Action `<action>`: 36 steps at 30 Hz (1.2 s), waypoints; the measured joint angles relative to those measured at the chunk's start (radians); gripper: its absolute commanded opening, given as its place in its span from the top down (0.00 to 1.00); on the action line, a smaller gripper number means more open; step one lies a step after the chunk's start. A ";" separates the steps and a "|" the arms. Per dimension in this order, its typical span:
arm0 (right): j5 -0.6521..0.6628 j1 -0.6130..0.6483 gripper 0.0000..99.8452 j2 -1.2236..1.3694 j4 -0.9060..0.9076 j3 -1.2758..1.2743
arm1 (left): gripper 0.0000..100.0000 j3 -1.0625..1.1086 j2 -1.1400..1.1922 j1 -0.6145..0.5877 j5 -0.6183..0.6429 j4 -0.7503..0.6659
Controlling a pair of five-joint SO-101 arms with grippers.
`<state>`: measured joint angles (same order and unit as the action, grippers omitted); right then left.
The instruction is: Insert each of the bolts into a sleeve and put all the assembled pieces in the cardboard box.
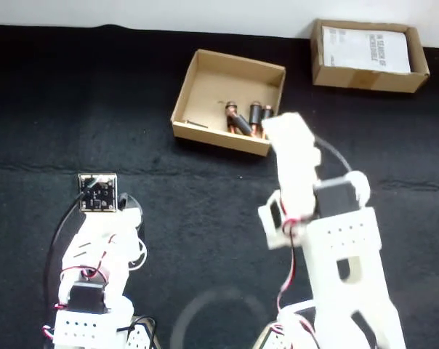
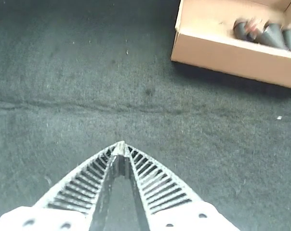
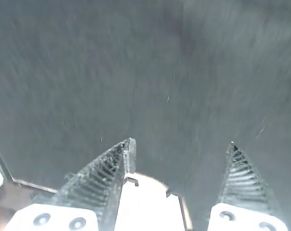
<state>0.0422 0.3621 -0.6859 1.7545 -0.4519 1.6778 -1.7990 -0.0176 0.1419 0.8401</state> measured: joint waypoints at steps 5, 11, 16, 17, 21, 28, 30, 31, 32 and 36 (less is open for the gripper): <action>0.000 0.000 0.73 -0.176 -0.040 -0.265 | 0.99 0.000 0.000 0.000 0.000 0.041; 0.000 -0.055 0.73 -0.311 -0.270 -0.540 | 0.99 0.000 0.000 0.000 0.000 0.161; 0.000 -0.213 0.73 -0.331 -0.552 -0.730 | 0.99 0.000 0.000 -0.021 -0.002 0.230; 0.000 -0.245 0.73 -0.333 -0.617 -0.778 | 0.99 0.000 0.000 -0.043 -0.002 0.230; -0.002 -0.319 0.78 -0.338 -0.795 -0.967 | 0.99 0.000 0.000 -0.132 -0.002 0.232; -0.002 -0.376 0.98 -0.362 -0.841 -1.077 | 0.99 0.000 0.000 -0.236 -0.002 0.267; 0.014 -0.387 0.98 -0.362 -0.842 -1.085 | 0.99 0.000 0.000 -0.259 -0.002 0.321; 0.038 -0.388 0.99 -0.362 -0.842 -1.091 | 0.99 0.000 0.000 -0.270 -0.002 0.358; 0.068 -0.396 0.99 -0.364 -0.842 -1.102 | 0.99 0.000 0.000 -0.278 -0.002 0.399; 0.216 -0.454 0.99 -0.368 -0.842 -1.114 | 0.99 0.000 0.000 -0.282 -0.002 0.483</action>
<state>0.2585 -0.0921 -1.0541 0.9122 -1.5658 1.6778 -1.7990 -0.3000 0.1404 1.3234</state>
